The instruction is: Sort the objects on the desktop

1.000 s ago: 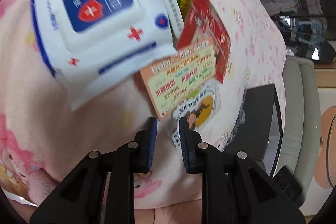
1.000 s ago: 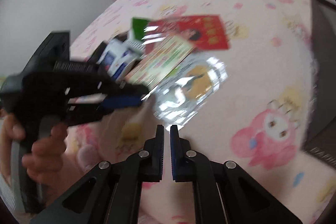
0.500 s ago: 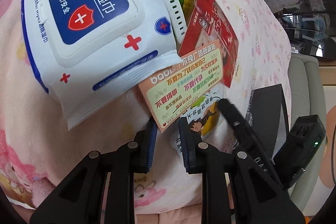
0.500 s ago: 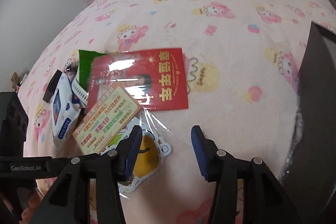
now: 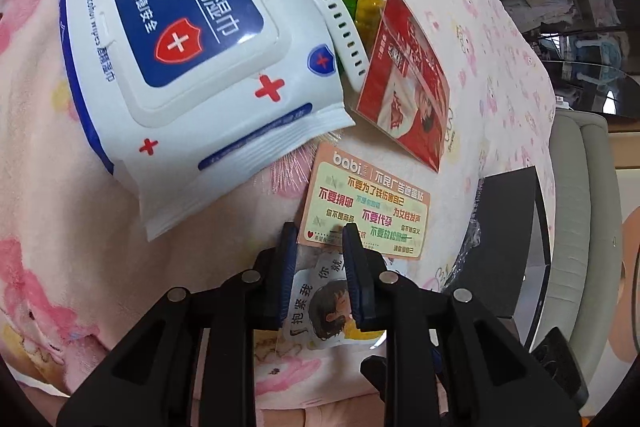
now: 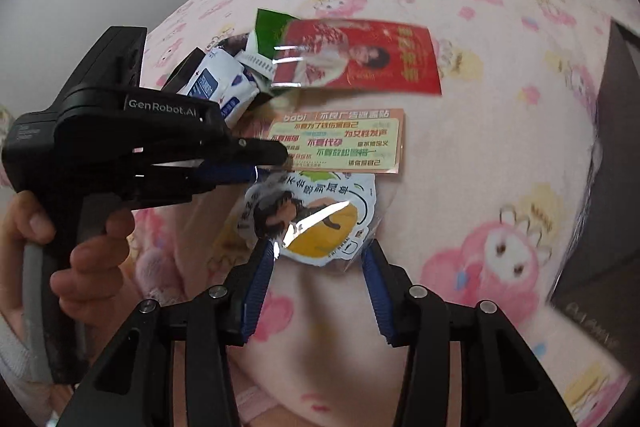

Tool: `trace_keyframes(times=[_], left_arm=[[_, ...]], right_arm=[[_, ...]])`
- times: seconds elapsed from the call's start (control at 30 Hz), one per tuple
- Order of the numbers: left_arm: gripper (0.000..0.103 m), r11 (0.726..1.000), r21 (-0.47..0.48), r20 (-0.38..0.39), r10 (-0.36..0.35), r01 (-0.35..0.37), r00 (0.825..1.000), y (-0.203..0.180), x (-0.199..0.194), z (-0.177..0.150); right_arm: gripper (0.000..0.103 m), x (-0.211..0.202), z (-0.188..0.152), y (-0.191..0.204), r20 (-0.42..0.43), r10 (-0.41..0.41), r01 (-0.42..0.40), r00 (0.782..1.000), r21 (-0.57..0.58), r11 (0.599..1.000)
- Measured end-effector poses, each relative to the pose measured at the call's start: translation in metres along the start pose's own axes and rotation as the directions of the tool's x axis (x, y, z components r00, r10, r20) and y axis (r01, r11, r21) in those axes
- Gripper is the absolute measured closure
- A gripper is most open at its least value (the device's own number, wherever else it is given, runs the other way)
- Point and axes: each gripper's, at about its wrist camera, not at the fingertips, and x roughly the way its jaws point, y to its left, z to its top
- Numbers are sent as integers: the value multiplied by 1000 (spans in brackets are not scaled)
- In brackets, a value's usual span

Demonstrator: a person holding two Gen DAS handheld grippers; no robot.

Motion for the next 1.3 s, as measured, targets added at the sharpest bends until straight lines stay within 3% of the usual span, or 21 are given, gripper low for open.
trace_keyframes(times=[0.13,0.23,0.4,0.57,0.7,0.77,0.87,1.0,1.1,1.17,1.23,1.3], left_arm=[[82,1000,5,-13,-5,5,1000,0,1,0],[82,1000,16,-22,1,-1,1000,-2,2,-1],[82,997,76,-64,-8,12,998,-14,10,-5],[74,996,94,-36,1,3,999,-17,1,-8],[74,999,54,-36,6,-4,999,-7,-4,-7],[75,998,55,-47,25,-23,999,-5,-2,-9],[75,994,96,-27,59,-56,998,-10,-5,-13],[75,990,115,18,86,-87,996,-13,-12,-18],[75,988,119,2,98,-97,995,-13,-8,-19],[75,989,133,-29,74,-70,997,-16,-3,-19],[72,990,143,-47,-10,16,999,-20,-4,-20],[71,987,153,-32,-37,42,999,-23,-9,-20]], right_arm=[[61,-1,-7,-18,-4,-78,78,997,70,994],[61,-7,-6,-32,54,-103,95,993,129,987],[61,-4,-3,-39,132,-64,40,989,175,984],[62,3,-9,-27,51,-17,11,999,132,991],[62,-6,-18,-17,14,84,-85,996,97,992],[62,-8,-20,-16,11,51,-51,999,70,996],[62,-10,-17,-27,40,-2,-3,999,121,993],[62,-10,-20,-35,54,-14,5,998,157,988],[62,-2,-20,-31,36,-4,-2,999,149,989],[62,1,-20,-26,30,8,-12,1000,137,991],[62,1,-19,-23,30,17,-21,999,126,992],[60,-12,-18,-25,66,-15,6,998,134,991]])
